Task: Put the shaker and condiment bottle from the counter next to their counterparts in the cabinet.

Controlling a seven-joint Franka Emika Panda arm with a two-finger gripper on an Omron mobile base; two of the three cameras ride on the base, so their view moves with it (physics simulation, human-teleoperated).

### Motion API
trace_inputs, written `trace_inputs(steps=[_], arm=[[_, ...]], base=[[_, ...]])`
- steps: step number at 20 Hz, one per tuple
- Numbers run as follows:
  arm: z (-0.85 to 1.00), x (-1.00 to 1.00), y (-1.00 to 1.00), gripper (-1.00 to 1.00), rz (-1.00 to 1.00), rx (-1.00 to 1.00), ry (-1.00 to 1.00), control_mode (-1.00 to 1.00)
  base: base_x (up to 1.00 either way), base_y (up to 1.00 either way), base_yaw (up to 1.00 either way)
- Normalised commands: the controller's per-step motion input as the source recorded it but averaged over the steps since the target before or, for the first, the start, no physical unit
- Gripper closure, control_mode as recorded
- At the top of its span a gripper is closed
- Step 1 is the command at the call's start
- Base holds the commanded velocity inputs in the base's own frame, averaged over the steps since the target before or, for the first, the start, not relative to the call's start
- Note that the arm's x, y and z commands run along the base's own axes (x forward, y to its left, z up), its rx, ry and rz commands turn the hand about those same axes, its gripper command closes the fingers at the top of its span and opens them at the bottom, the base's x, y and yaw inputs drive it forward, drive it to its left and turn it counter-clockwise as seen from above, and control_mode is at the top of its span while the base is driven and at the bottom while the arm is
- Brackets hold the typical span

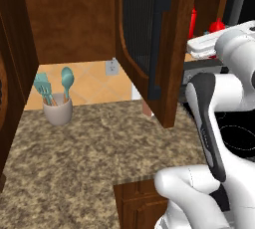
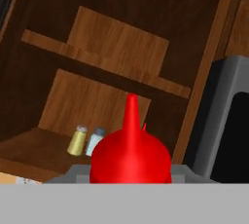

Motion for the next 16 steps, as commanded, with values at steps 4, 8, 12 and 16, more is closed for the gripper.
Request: trace_inputs(steps=[4, 8, 12, 16], arm=[[0.10, 0.06, -0.06, 1.00, -0.09, 0.25, 0.27, -1.00], [0.00, 0.02, 0.00, 1.00, 0.00, 0.20, 0.13, -1.00], [0.00, 0.06, -0.06, 1.00, 0.00, 0.31, 0.07, -1.00], [0.00, 0.01, 0.00, 1.00, 0.00, 0.00, 0.00, -1.00]], base=[[0.00, 0.00, 0.00], [0.00, 0.00, 0.00], [0.00, 0.00, 0.00], [0.00, 0.00, 0.00]])
